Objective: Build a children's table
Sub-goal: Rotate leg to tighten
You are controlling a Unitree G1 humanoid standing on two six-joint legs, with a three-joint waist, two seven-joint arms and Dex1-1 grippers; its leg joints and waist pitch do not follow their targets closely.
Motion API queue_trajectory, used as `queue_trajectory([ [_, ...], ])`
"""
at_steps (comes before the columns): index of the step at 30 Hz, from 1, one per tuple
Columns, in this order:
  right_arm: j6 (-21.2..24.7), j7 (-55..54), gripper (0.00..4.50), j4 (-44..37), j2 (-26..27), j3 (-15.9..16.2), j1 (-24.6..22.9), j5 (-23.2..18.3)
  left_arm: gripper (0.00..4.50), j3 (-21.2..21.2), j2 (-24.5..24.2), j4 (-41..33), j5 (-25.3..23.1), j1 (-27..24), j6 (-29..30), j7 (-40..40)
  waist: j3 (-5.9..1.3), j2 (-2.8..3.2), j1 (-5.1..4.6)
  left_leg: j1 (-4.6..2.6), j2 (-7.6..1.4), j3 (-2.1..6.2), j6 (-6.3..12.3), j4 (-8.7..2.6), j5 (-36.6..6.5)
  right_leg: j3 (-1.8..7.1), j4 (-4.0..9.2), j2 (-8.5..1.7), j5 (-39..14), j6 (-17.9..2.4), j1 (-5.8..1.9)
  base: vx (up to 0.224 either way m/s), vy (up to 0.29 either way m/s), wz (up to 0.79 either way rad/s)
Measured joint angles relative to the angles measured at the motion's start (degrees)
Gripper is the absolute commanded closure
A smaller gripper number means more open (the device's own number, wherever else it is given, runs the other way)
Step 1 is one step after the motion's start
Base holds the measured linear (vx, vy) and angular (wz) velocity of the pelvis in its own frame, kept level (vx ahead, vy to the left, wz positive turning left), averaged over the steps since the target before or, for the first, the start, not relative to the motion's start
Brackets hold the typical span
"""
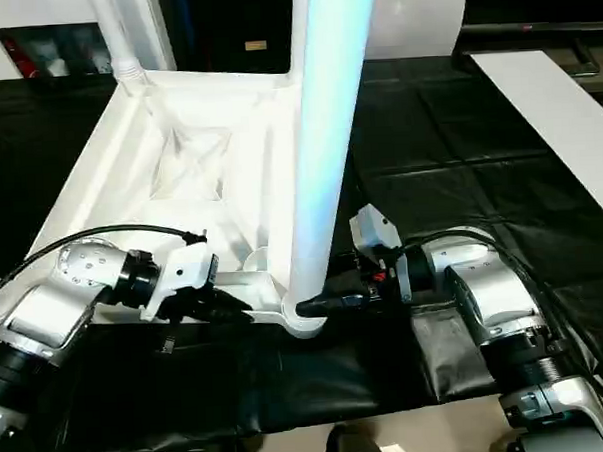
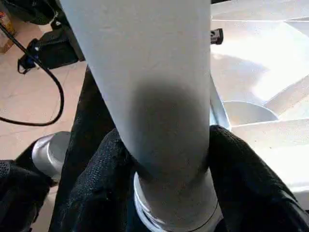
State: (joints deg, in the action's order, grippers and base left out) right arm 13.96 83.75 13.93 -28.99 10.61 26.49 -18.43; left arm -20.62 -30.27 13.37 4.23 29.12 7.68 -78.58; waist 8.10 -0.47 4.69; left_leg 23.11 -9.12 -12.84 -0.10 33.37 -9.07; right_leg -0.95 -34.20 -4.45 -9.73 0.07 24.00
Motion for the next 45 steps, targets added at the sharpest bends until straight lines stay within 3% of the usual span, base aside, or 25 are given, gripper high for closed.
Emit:
queue_trajectory([
  [4, 5.74, -8.63, 2.52, -5.28, 2.67, -1.81, -3.08, 0.16, 4.50, 1.88, 1.18, -0.93, 0.35, -0.64, 5.29, 3.70, -0.01, 0.03, -0.14, -0.11, -0.04, 0.00, -0.04, 0.07, 0.02, 0.00, -0.16, 0.01, 0.00, -0.01, 0.00, 0.000, 0.000, 0.00],
  [10, 12.46, -31.43, 2.52, -8.01, 11.94, -7.41, -3.87, 3.88, 4.50, 5.22, 7.10, -1.91, -1.88, -0.51, 14.64, 16.88, 0.01, -0.01, -3.45, -0.18, -0.08, 0.05, -0.16, 0.22, 0.08, 0.02, 0.09, 0.02, -0.23, 0.37, 0.17, 0.000, 0.000, 0.00],
  [13, 14.49, -46.51, 2.52, -9.09, 20.68, -10.08, -3.53, 7.89, 4.50, 6.79, 12.26, -2.52, -4.59, -0.09, 19.63, 25.85, 0.01, 0.00, -4.49, -0.14, -0.05, 0.10, -0.16, 0.24, 0.08, 0.03, 0.15, 0.01, -0.24, 0.40, 0.42, 0.000, 0.000, 0.00],
  [18, 15.99, -62.54, 2.52, -9.00, 28.13, -12.14, -1.67, 11.31, 4.50, 7.35, 19.40, -3.11, -7.45, 0.84, 24.49, 36.99, 0.00, 0.05, -4.60, 0.01, 0.13, 0.11, -0.16, 0.07, 0.08, 0.09, 0.67, -0.06, -0.26, 0.43, 0.81, 0.000, 0.000, 0.00],
  [19, 15.57, -63.24, 2.17, -8.75, 28.38, -12.21, -1.55, 11.36, 4.50, 7.34, 19.83, -3.30, -7.45, 0.88, 24.94, 37.85, -0.02, 0.09, -4.53, 0.01, 0.17, 0.11, -0.16, -0.06, 0.08, 0.10, 0.88, -0.06, -0.26, 0.43, 0.80, 0.000, 0.000, 0.00],
  [21, 14.87, -63.35, 1.83, -8.65, 28.47, -12.21, -1.56, 11.38, 4.50, 7.14, 19.93, -3.63, -7.46, 0.88, 25.16, 38.12, -0.01, 0.10, -4.50, 0.03, 0.21, 0.06, -0.16, -0.28, 0.08, 0.12, 1.17, -0.06, -0.25, 0.41, 0.80, 0.000, 0.000, 0.00],
  [25, 13.96, -61.22, 1.60, -9.48, 27.84, -12.22, -2.62, 11.06, 4.50, 6.48, 19.15, -4.09, -8.03, 0.80, 24.14, 37.00, -0.01, 0.10, -4.36, 0.02, 0.23, 0.02, -0.15, -0.33, 0.08, 0.18, 1.12, -0.05, -0.03, 0.19, 0.81, 0.000, 0.000, 0.00],
  [31, 5.77, -48.60, 1.01, -8.58, 18.48, -8.42, -4.96, 10.38, 4.50, 5.69, 13.50, -4.95, -6.05, -0.29, 19.13, 30.17, -0.01, 0.09, -4.10, -0.01, 0.13, 0.04, -0.16, -0.51, 0.08, 0.06, 1.02, 0.02, 0.78, 0.21, 0.97, 0.000, 0.000, 0.00],
  [34, 5.37, -40.90, 0.84, -8.52, 14.38, -8.08, -5.01, 8.69, 4.50, 5.71, 10.24, -4.70, -5.07, -1.07, 15.03, 26.09, -0.01, 0.09, -3.95, -0.03, 0.08, 0.04, -0.16, -0.66, 0.08, 0.00, 0.95, 0.06, 1.01, -0.13, 1.02, 0.000, 0.000, 0.00],
  [40, -0.12, -24.73, 0.84, -5.68, 5.57, -4.95, -4.35, 7.22, 4.50, 5.63, 3.85, -2.34, -2.52, -1.39, 6.91, 14.64, 0.01, 0.05, -2.42, 0.07, 0.00, 0.03, -0.13, -0.71, 0.09, -0.11, 0.96, 0.10, 1.01, -0.15, 1.04, 0.000, 0.000, 0.00],
  [45, -1.73, -14.49, 0.84, -3.36, 2.95, -3.74, -2.01, 4.45, 4.50, 4.37, 1.84, -1.08, -1.39, -0.84, 4.19, 8.41, 0.02, 0.04, -1.82, 0.11, 0.01, 0.01, -0.06, -0.50, 0.06, -0.09, 0.94, 0.06, 1.07, -0.25, 0.97, 0.000, 0.000, 0.00],
])
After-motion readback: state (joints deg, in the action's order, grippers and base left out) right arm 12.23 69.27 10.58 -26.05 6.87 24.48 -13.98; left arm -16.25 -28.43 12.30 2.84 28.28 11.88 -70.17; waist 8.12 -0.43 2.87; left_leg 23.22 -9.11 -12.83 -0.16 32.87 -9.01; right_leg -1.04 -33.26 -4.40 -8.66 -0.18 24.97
